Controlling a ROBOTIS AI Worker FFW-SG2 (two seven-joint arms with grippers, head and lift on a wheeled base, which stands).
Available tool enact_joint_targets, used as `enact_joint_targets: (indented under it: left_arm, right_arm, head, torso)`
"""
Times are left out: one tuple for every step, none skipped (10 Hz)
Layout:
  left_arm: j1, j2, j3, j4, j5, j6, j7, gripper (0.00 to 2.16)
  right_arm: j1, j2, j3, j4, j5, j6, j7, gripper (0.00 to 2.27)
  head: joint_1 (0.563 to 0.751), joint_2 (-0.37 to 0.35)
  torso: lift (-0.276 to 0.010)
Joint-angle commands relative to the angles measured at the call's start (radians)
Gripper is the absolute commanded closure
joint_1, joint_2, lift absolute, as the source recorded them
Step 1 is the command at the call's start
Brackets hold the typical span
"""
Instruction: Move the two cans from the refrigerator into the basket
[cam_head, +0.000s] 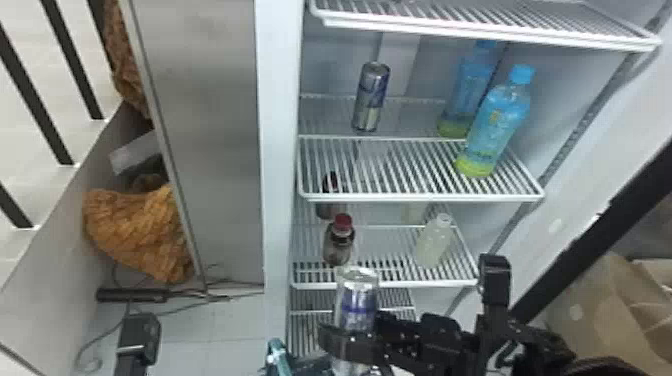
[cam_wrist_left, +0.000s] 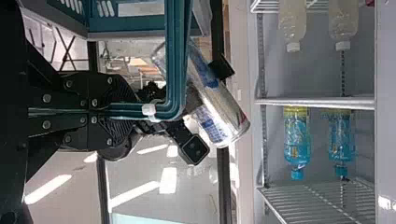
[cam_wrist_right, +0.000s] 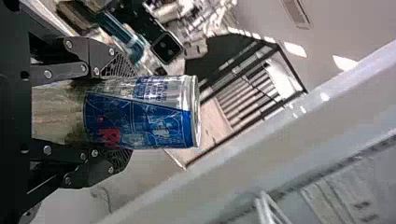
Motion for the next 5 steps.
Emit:
enact_joint_targets:
  left_arm:
    - [0.0, 0.0, -0.001, 0.001, 0.0, 0.005, 0.0, 1.2]
    - [-0.003, 0.002, -0.001, 0.001, 0.0, 0.005, 0.001, 1.2]
    - [-0.003, 0.002, -0.001, 0.001, 0.0, 0.005, 0.001, 1.2]
    - [-0.003, 0.002, -0.001, 0.001, 0.0, 0.005, 0.001, 1.2]
    - [-0.003, 0.002, -0.001, 0.001, 0.0, 0.005, 0.001, 1.2]
  right_arm:
    - [-0.052, -0.005, 0.013, 0.049, 0.078, 0.054, 0.062, 1.14]
    - [-0.074, -0.008, 0.025, 0.061, 0.12, 0.081, 0.102, 1.14]
    - [-0.089, -0.008, 0.041, 0.083, 0.135, 0.101, 0.13, 1.14]
    - [-0.111, -0.008, 0.053, 0.105, 0.175, 0.103, 0.174, 1.12]
    - [-0.133, -0.011, 0.071, 0.12, 0.207, 0.106, 0.219, 1.11]
  head:
    - [0.695, -0.15]
    - [0.695, -0.151]
    - [0.695, -0.153]
    - [0.695, -0.151]
    - [0.695, -0.146]
  torso:
    - [-0.035]
    - [-0.035]
    - [-0.035]
    - [-0.035]
    - [-0.035]
